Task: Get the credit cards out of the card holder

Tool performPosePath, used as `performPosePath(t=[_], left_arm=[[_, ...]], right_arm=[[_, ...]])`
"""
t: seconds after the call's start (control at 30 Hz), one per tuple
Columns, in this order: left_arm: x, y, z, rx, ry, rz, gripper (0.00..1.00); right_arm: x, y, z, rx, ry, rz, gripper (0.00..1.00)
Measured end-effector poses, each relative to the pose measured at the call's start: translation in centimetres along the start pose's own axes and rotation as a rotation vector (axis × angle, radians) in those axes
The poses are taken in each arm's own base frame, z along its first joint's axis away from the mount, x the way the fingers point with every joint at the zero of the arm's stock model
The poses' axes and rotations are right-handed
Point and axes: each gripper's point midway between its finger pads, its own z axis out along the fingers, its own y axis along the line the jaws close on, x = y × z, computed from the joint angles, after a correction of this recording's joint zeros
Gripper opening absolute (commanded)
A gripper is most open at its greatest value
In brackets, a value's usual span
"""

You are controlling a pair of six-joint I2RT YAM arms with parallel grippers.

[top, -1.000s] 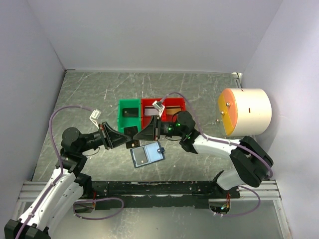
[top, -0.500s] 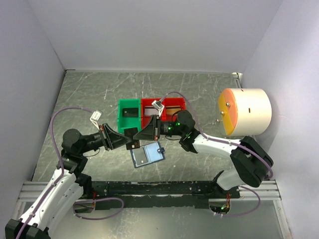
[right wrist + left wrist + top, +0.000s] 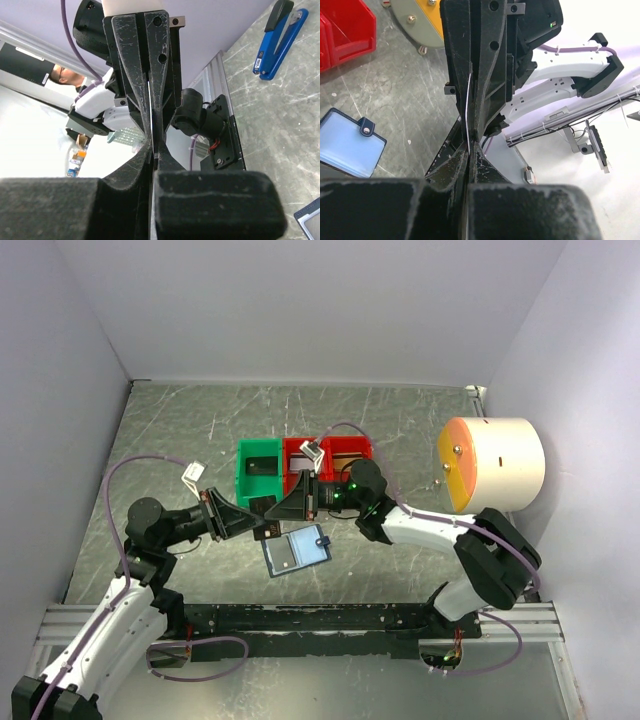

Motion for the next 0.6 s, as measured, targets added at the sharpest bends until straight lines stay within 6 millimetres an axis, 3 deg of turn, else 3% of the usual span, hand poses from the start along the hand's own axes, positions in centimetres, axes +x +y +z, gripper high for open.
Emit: performPosePath(t=[0.17, 0.27, 0.43, 0.6], left_arm=[[0.3, 0.9, -0.1, -0.036, 0.009, -0.002, 0.54], [0.2, 1.4, -0.1, -0.084, 0.014, -0.002, 0.68], [-0.9, 1.8, -0.3, -0.181, 0.001, 0.03, 0.81], [-2.4, 2.6, -1.0, -0.314, -0.025, 0.084, 0.85]], right_arm=[[0.0, -0.7, -0.2, 0.047, 0.0, -0.019, 0.0], [-0.5, -1.1, -0.7, 0.078, -0.015, -0.03, 0.0], [-2.1, -1.7, -2.0, 0.131, -0.062, -0.06, 0.0], [-2.1, -3.1, -2.6, 0.229, -0.057, -0.081, 0.0]])
